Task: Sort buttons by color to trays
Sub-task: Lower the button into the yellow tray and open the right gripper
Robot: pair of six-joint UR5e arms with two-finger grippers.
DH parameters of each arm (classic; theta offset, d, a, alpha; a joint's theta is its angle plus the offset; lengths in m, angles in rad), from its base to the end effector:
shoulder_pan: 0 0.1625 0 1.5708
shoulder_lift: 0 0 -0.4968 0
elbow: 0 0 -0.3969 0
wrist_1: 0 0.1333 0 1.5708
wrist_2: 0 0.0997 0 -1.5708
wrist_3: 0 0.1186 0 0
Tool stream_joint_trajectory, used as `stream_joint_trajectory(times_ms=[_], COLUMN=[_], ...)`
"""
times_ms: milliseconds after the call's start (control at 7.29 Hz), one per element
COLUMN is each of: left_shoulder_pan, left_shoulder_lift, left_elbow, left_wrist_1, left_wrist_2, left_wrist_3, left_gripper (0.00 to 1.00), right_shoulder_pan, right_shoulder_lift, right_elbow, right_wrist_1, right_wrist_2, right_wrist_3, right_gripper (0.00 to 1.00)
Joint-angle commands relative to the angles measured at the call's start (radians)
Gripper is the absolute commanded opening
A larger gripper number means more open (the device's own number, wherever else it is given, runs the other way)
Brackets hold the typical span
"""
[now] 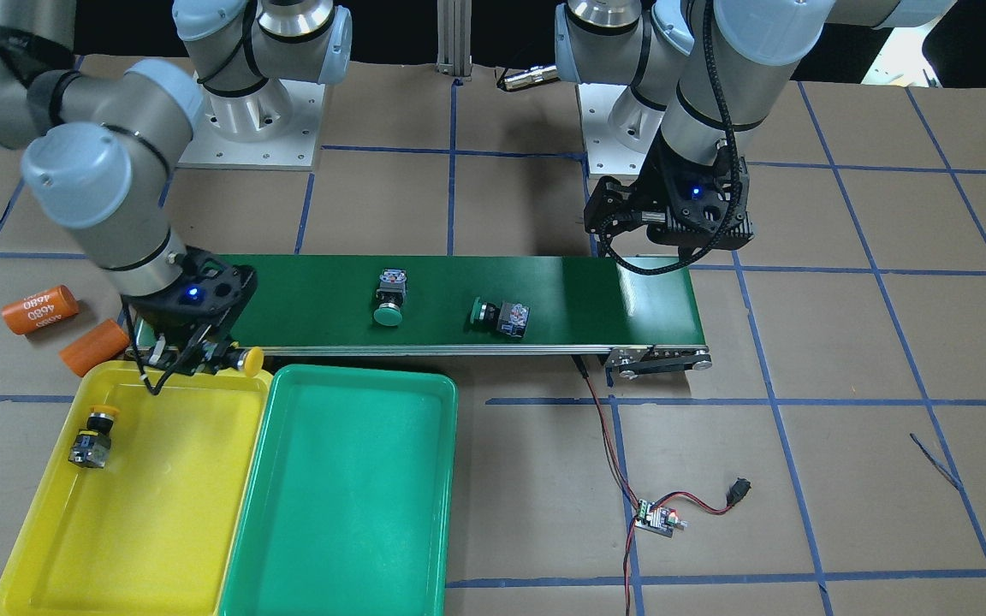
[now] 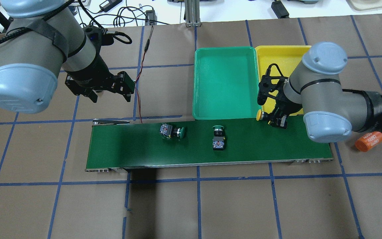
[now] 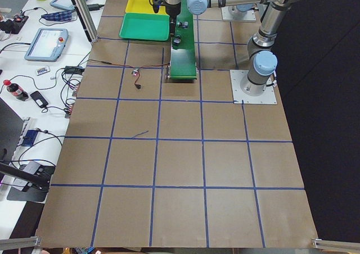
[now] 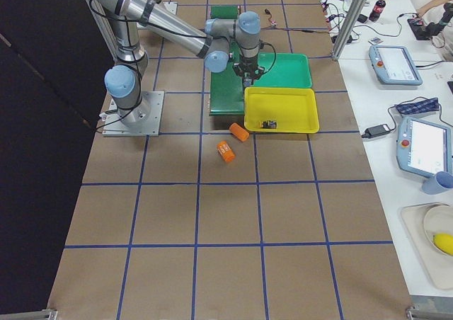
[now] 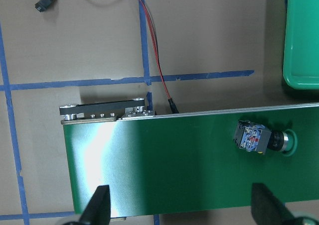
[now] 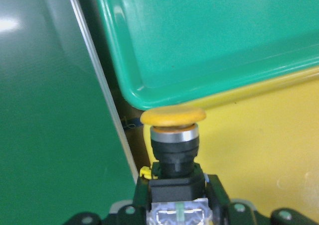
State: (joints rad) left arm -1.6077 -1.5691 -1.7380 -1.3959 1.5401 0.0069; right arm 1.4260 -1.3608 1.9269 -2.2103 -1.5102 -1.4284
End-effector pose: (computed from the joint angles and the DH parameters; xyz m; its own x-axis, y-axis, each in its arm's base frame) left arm -0.1550 -0.4861 0.4763 -0.9986 0.0441 0.0306 0.0438 0.9990 -0.0096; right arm 0.0601 -0.5612 0.3248 -0.2827 -0.9571 0.0640 -0.9579 0.2783 -0.0702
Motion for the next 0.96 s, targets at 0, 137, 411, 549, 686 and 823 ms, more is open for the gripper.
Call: stream_joint_trajectory(times_ms=[0, 137, 411, 549, 686, 823], left_shoulder_pan=[0.0, 0.0, 0.0, 0.0, 0.0, -0.001], left_shoulder_lift=[0.0, 0.0, 0.0, 0.0, -0.002, 0.0], left_elbow=[-0.002, -0.002, -0.002, -0.002, -0.002, -0.002], left_wrist_1=[0.0, 0.0, 0.0, -0.002, 0.0, 0.0], left_wrist_2=[0.0, 0.0, 0.0, 0.0, 0.0, 0.0], left_wrist_3=[0.001, 0.002, 0.002, 0.002, 0.002, 0.002], left_gripper=[1.0, 1.0, 1.0, 1.0, 1.0, 1.0], right_shoulder_pan=[-0.126, -0.151, -0.154, -0.154, -0.154, -0.156], right_shoulder_lift=[0.153, 0.214, 0.255, 0.255, 0.253, 0.25], right_elbow=[-0.141, -0.211, -0.261, -0.261, -0.259, -0.253], right_wrist_1=[-0.002, 0.009, 0.014, -0.002, 0.004, 0.014], right_wrist_2=[0.013, 0.016, 0.011, 0.007, 0.001, -0.001], right_wrist_3=[-0.174, -0.223, -0.244, -0.244, -0.266, -0.274], right_gripper=[0.23, 0.23, 0.24, 0.25, 0.27, 0.28])
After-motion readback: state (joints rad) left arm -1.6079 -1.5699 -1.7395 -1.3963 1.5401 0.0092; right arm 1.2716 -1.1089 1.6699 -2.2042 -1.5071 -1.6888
